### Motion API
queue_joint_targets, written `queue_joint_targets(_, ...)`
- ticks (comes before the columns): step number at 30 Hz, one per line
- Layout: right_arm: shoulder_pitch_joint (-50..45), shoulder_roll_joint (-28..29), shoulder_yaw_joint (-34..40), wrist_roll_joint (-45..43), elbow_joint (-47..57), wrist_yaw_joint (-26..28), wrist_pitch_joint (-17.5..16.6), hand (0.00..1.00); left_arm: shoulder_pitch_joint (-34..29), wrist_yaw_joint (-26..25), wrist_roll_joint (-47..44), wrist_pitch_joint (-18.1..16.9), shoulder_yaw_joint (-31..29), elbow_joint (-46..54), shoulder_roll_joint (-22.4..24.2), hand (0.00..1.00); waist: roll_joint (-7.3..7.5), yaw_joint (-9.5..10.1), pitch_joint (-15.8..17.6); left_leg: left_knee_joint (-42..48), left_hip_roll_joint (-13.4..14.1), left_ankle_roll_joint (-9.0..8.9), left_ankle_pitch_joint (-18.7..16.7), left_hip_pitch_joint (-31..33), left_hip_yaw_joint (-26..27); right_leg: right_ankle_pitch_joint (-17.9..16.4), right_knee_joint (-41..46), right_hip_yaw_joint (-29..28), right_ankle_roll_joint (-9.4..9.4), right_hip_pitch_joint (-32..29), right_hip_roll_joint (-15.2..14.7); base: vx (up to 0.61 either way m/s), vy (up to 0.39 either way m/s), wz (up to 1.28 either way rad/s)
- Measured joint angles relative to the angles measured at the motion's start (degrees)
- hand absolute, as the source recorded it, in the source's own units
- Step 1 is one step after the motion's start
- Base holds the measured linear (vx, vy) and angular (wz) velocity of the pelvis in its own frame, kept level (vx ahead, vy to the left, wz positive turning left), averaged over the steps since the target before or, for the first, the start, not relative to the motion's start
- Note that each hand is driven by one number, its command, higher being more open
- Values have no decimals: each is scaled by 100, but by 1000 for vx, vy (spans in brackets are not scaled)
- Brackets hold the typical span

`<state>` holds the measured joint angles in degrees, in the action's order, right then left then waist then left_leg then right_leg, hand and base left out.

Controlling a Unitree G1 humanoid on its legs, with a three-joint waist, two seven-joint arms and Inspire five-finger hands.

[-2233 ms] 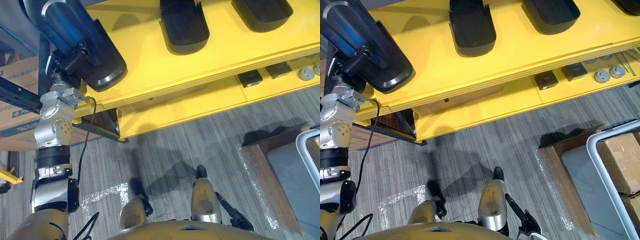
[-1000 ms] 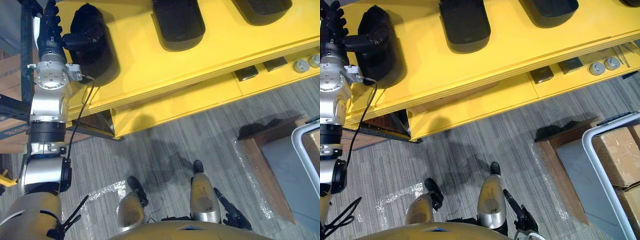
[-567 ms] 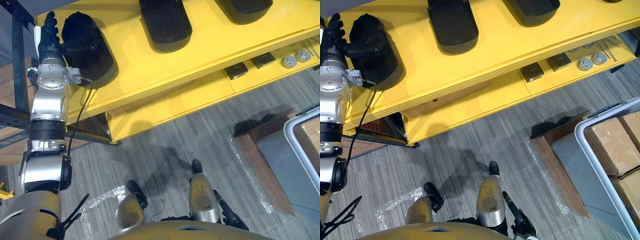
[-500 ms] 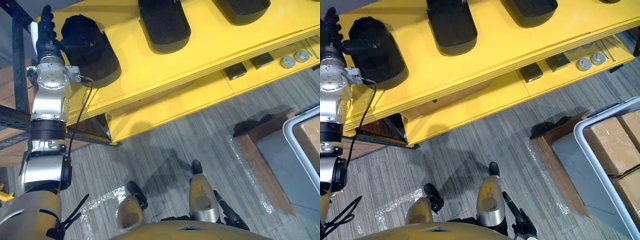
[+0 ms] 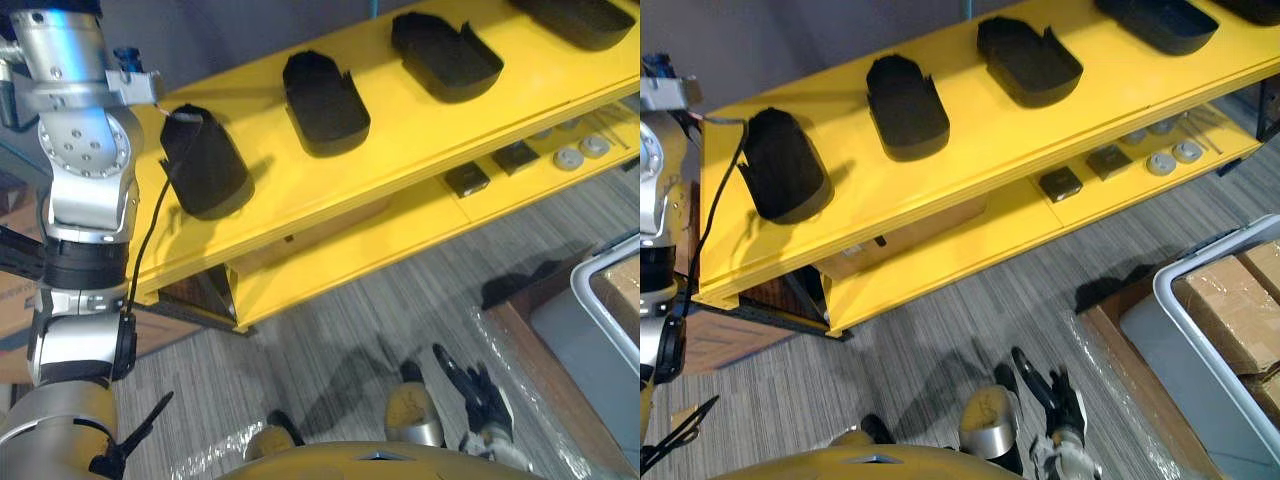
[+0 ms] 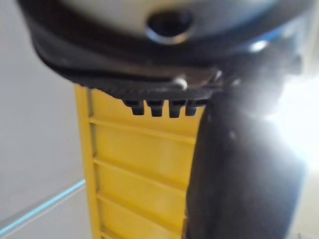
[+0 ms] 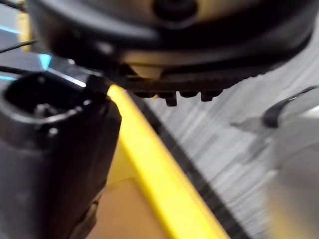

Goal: Walk over and take three plastic housings, then place them on the shelf

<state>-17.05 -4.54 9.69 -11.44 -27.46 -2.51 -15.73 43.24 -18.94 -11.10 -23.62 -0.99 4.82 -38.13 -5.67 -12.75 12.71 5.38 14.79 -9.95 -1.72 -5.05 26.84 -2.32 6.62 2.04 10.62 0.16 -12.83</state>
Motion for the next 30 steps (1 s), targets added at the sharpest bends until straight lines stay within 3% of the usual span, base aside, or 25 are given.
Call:
queue_joint_targets(3, 3, 32, -146, 300, 1529, -371, -286, 100, -789, 213, -5, -29, -234, 513, 183, 100, 33, 21, -90, -291, -62, -2, 129, -146, -35, 118, -108, 101, -3, 105, -2, -16, 5, 6)
queue_joint_targets(8, -5, 11, 229, 1666, 4061, -1249, -1051, 100, -3225, 685, 23, -347, -677, 1360, 1462, 100, 263, 143, -296, -508, -95, -3, 271, -150, -290, 202, -391, 414, 11, 366, -1, -18, -11, 22)
queue_joint_targets(12, 351, -391, 689, 1271, 4661, -1057, -1520, 100, -4624, 582, 556, -939, -696, 1720, 2258, 100, 465, 439, -429, -671, -122, 4, 405, -141, -607, 209, -442, 738, 16, 560, -4, -17, -13, 39)
queue_joint_targets(14, 629, -534, 662, 977, 4703, -725, -1456, 100, -4964, 628, 561, -1201, -697, 1846, 2473, 100, 506, 574, -454, -674, -126, 4, 436, -122, -760, 208, -494, 887, 16, 691, -3, -39, -13, 40)
queue_joint_targets(18, 1095, -910, -28, 131, 4654, 95, -854, 100, -5534, 723, 580, -1594, -551, 2001, 3068, 100, 364, 861, -547, -864, -176, 53, 609, 94, -1068, 195, -608, 1216, 5, 708, 6, -73, -13, 41)
queue_joint_targets(22, 1430, -994, -679, -396, 4049, 383, -188, 100, -5924, 707, 727, -1632, -77, 1968, 3294, 100, 315, 1045, -555, -1018, -197, 47, 802, 124, -1287, 183, -587, 1434, -18, 760, 14, -73, -16, 32)
queue_joint_targets(26, 1581, -986, -1149, -476, 3302, 337, -60, 100, -6020, 789, 1016, -1647, 131, 1636, 3298, 100, 353, 1189, -544, -1026, -211, 72, 900, 283, -1495, 174, -581, 1644, -34, 768, 16, -51, -7, 27)
queue_joint_targets(30, 1882, -983, -1321, -478, 2758, 342, -57, 100, -6173, 546, 1378, -1592, 241, 1322, 3285, 100, 387, 1274, -537, -1027, -216, 76, 953, 350, -1600, 177, -574, 1730, -39, 777, 24, -9, -5, 9)
